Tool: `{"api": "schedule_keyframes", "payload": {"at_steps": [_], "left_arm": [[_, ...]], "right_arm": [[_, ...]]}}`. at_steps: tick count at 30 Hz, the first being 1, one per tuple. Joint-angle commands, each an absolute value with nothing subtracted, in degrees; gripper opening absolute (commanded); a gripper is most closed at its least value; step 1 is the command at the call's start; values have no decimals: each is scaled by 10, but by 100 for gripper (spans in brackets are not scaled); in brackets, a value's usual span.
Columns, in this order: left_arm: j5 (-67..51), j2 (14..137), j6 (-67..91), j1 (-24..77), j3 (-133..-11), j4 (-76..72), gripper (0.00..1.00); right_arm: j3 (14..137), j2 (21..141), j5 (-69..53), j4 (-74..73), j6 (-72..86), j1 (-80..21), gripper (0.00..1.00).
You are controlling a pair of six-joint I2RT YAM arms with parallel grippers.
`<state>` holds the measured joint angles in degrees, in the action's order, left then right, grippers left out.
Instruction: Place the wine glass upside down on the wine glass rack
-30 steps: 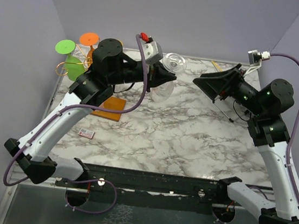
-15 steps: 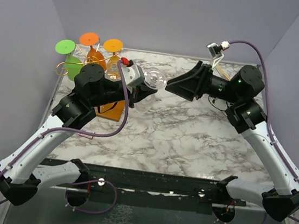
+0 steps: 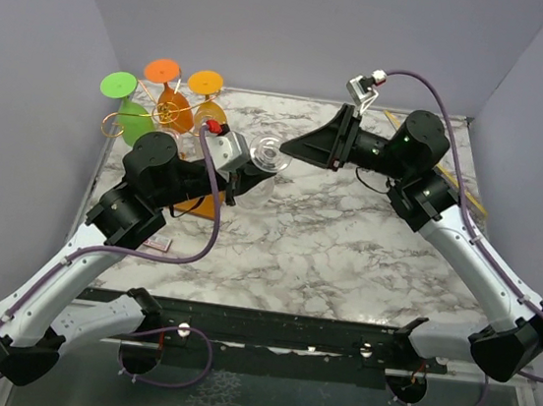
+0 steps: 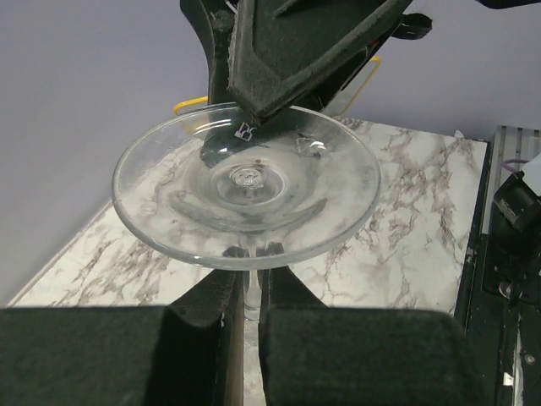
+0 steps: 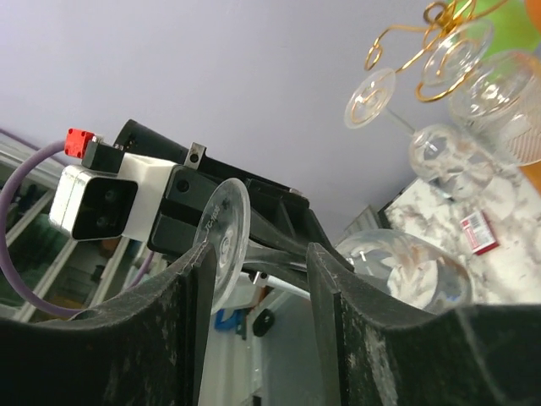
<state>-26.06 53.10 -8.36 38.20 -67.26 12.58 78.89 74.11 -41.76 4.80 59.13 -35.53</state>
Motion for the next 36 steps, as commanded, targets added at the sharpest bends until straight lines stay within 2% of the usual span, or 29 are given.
{"api": "schedule_keyframes", "payload": {"at_steps": [1, 7, 9, 10, 12, 15, 19, 23, 27, 28, 32, 36], "left_arm": [[-249, 512, -81, 379, -660, 93, 0], [-238, 496, -50, 379, -649, 112, 0], [-231, 490, -29, 379, -644, 112, 0], [-230, 488, -20, 379, -643, 114, 3], [-223, 485, -3, 379, -644, 122, 27], [-217, 483, 40, 379, -652, 144, 53], [-219, 473, 111, 379, -657, 170, 66], [-255, 463, 193, 379, -657, 188, 73], [-248, 467, 311, 379, -673, 190, 74], [-239, 472, 346, 379, -679, 191, 71], [-212, 505, 446, 379, -704, 215, 52], [-202, 528, 471, 379, -726, 232, 49]], "right_arm": [[793, 757, -424, 77, 624, -379, 47], [799, 772, -435, 71, 642, -396, 17], [796, 775, -434, 71, 647, -398, 4], [794, 775, -430, 66, 650, -399, 1], [791, 773, -416, 57, 648, -399, 1], [791, 768, -389, 30, 635, -399, 1], [776, 756, -355, 16, 617, -399, 1], [770, 744, -322, 1, 590, -399, 1], [769, 738, -312, 1, 571, -399, 1], [767, 736, -313, 5, 567, -399, 1], [750, 727, -319, 26, 563, -399, 1], [741, 720, -327, 34, 562, -399, 1]]}}
